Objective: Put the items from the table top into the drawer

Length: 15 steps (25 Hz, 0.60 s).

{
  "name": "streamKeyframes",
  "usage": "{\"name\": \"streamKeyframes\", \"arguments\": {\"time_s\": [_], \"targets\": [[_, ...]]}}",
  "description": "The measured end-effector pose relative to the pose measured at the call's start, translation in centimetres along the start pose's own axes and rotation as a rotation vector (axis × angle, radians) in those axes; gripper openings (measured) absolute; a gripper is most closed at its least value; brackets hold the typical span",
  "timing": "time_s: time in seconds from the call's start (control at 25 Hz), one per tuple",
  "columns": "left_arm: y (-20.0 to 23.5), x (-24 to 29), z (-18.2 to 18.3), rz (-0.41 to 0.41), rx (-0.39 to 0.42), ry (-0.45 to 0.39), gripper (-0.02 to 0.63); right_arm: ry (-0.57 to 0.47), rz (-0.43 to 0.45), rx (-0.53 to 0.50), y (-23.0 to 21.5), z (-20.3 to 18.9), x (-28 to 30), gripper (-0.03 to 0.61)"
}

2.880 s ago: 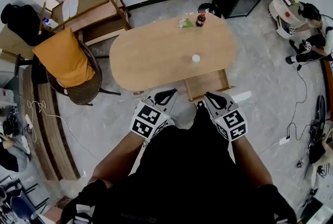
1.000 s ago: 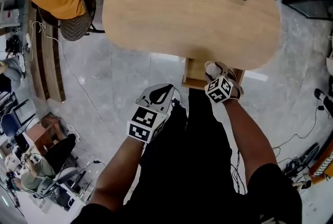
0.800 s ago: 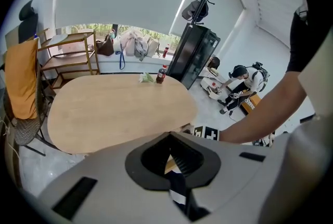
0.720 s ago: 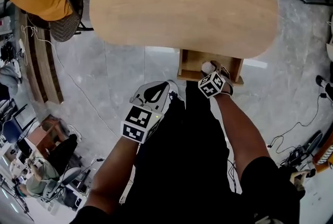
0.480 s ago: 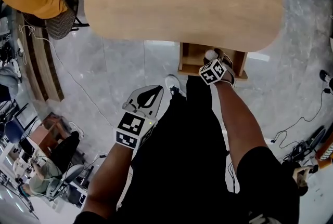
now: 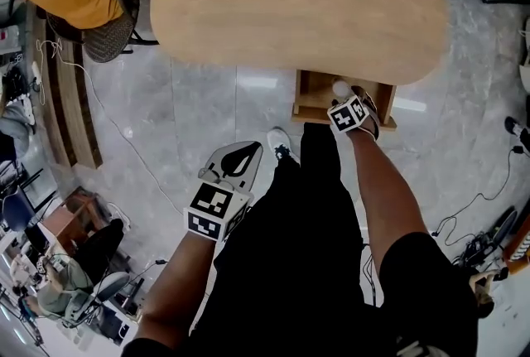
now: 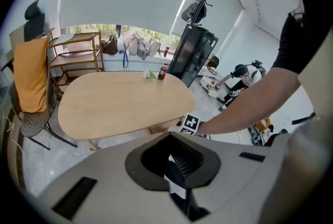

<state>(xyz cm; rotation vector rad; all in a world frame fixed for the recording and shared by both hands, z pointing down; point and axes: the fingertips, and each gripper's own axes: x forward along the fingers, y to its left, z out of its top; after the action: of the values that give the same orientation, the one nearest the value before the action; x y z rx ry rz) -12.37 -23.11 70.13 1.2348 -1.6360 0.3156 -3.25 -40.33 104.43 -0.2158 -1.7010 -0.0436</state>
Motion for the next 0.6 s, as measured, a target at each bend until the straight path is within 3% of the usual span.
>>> {"name": "streamKeyframes", "arguments": {"time_s": [0.28, 0.52, 0.6], "targets": [[-1.8, -5.4, 1.6, -0.012, 0.076, -0.136, 0.002, -0.069, -0.071, -0.019, 1.1, 1.6, -8.7, 0.275], [-5.8, -11.6, 2.4, -0.076, 0.164, -0.237, 0.002, -0.217, -0.108, 0.015, 4.9, 3.0, -19.6, 0.272], [-6.9, -13.4, 2.2, -0.09, 0.177, -0.264, 0.002, -0.278, -0.107, 0.055, 6.6, 3.3, -24.2, 0.218]]}}
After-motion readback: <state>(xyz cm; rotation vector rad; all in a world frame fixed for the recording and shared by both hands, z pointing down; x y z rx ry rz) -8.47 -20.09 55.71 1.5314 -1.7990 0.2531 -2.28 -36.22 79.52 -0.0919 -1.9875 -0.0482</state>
